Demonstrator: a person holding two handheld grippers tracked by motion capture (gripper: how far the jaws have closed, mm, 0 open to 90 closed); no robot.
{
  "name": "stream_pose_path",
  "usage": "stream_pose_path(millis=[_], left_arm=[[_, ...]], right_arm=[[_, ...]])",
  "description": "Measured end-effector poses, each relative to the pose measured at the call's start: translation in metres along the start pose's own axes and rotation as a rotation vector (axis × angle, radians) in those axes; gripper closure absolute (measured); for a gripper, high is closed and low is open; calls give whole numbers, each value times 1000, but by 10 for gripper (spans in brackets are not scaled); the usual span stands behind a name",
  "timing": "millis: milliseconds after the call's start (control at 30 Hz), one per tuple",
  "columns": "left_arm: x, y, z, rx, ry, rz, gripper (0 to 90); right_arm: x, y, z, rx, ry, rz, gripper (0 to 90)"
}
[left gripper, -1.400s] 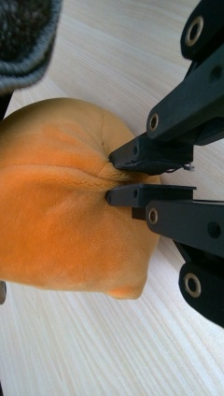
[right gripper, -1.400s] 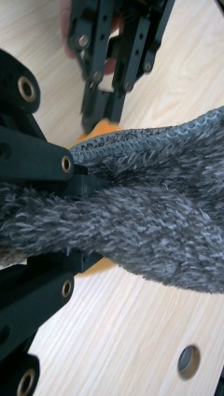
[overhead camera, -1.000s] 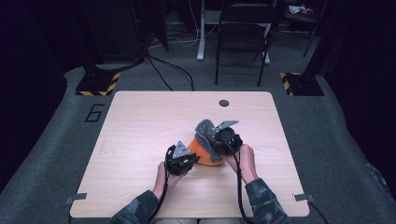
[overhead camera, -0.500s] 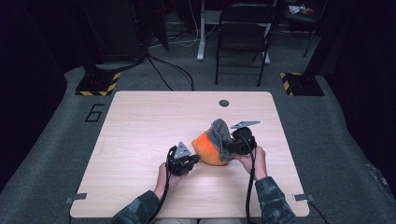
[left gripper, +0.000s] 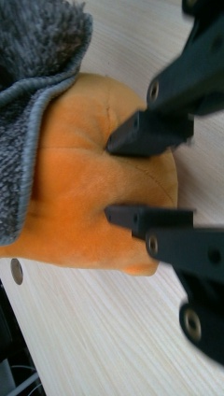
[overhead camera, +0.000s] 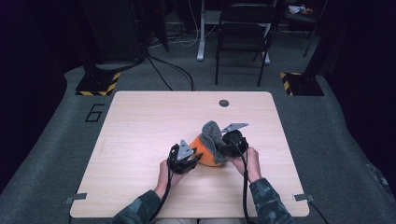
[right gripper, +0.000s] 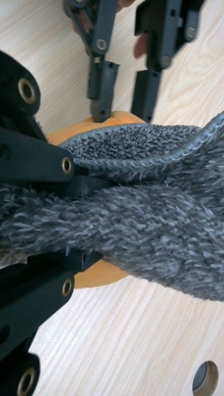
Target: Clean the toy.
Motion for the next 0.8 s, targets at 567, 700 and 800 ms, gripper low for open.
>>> stream_pose_path(millis=[567, 700, 800], left_arm=[[-2, -1, -1, -16, 3, -9, 782], [-3, -2, -1, -17, 0, -2, 781], [-3, -2, -1, -18, 1, -3, 780]], right_arm=[[-22, 38, 2, 1, -88, 117, 737], [-33, 48, 8, -22, -131, 138, 737], [-39, 52, 12, -30, -153, 151, 737]])
Point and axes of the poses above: each handheld gripper's, and its own axes: z roughly forward along the jaws, x roughly out of its top, y roughly to its right, the point moved 7 cm from there along z, roughly forward along the jaws, and after that the axes turned 3 degrees about z, right-handed, at the moved point
